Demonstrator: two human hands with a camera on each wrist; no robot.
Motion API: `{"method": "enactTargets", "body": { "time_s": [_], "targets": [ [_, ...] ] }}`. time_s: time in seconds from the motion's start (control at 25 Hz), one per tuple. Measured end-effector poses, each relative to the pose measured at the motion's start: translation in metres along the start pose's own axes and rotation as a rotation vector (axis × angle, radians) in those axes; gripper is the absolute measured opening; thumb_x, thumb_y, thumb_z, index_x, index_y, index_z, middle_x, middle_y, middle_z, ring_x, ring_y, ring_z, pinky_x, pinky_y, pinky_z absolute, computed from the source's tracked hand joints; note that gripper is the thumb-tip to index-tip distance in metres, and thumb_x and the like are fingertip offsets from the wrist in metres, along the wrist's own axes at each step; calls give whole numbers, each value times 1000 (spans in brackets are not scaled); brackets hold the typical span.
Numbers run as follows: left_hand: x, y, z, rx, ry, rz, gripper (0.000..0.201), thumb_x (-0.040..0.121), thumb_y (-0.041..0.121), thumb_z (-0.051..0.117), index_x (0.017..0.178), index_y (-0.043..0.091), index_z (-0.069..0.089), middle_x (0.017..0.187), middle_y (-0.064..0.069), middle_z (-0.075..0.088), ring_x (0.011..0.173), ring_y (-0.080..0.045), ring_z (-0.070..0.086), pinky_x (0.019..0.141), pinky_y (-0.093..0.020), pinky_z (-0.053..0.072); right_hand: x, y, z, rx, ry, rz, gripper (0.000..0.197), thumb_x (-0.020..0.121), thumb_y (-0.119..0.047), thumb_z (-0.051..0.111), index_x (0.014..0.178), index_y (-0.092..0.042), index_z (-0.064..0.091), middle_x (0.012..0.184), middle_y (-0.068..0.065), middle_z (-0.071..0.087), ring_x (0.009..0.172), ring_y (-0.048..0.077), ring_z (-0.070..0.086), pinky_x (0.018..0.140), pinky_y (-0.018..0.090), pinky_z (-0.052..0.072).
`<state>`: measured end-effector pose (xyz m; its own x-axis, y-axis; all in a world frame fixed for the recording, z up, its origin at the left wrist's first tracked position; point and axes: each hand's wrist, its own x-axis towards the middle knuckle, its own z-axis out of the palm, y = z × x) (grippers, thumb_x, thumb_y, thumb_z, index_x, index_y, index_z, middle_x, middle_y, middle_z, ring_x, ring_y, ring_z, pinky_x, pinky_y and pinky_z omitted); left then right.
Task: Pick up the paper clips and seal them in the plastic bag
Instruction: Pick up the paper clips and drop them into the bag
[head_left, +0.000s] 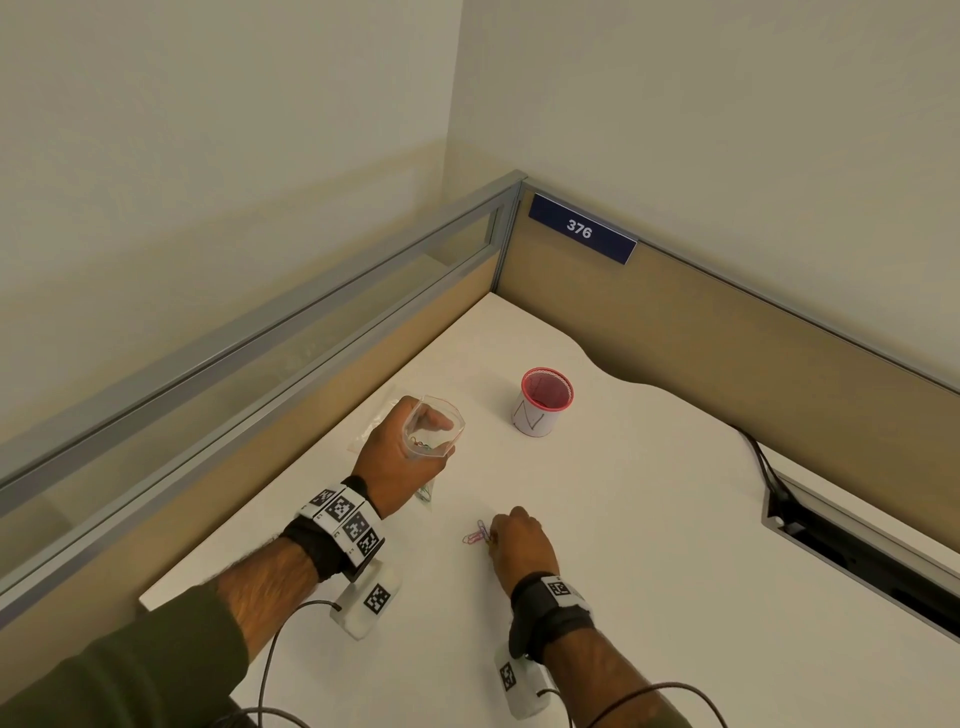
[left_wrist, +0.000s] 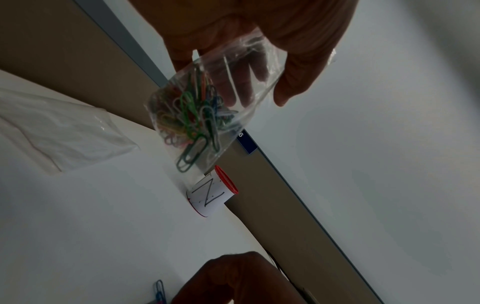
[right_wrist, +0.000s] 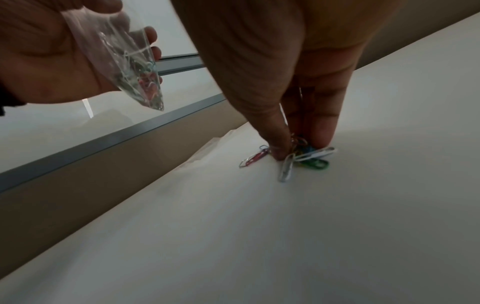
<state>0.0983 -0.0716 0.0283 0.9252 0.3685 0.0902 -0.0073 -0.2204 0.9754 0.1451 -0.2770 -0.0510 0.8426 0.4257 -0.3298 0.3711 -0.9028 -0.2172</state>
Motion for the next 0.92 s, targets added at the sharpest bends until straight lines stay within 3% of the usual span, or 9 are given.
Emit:
{"method": "enactTargets", "body": {
  "time_s": [0.24,0.36,0.56,0.64,0.76,0.92],
  "targets": [
    [2,2,3,-21,-8,-1,32,79,21,78,105,19,60,111,1,68,116,-13,64,101,-44,54,11,-1,-10,-16,-40,4,18,95,-13,49,106,-7,61,112,13,60,102,28,60,88,32,48],
    [3,1,3,-30,-12,-12,33,76,24,77,105,20,60,110,2,68,115,-13,64,101,-46,55,15,7,-22,116,-35,78,20,89,-8,52,102,-8,68,110,10,66,101,26,63,90,31,51],
    [5,0,4,-12,-7,-9,31,78,20,77,104,20,60,111,1,68,115,-13,64,103,-42,53,3,6,-73,467,65,113,11,83,0,62,84,-7,71,87,10,72,72,20,68,77,35,60],
    [5,1,7,2,-5,-7,30,80,15,78,104,19,60,111,1,68,115,-12,64,103,-39,52,-7,-6,-107,592,132,48,10,83,1,64,85,-5,72,84,10,72,65,15,66,71,28,60],
    [4,-1,11,22,-13,-3,31,81,13,79,105,18,59,110,2,67,114,-12,64,100,-36,53,-23,-38,-162,675,178,-137,9,86,-4,66,91,-6,72,84,6,73,68,12,69,69,19,58],
    [4,-1,15,39,-28,9,33,80,21,79,102,29,56,107,6,68,112,-11,64,93,-31,56,-32,-83,-202,560,259,-345,10,87,-9,67,96,-11,72,89,2,70,76,11,67,74,19,58]
  ]
}}
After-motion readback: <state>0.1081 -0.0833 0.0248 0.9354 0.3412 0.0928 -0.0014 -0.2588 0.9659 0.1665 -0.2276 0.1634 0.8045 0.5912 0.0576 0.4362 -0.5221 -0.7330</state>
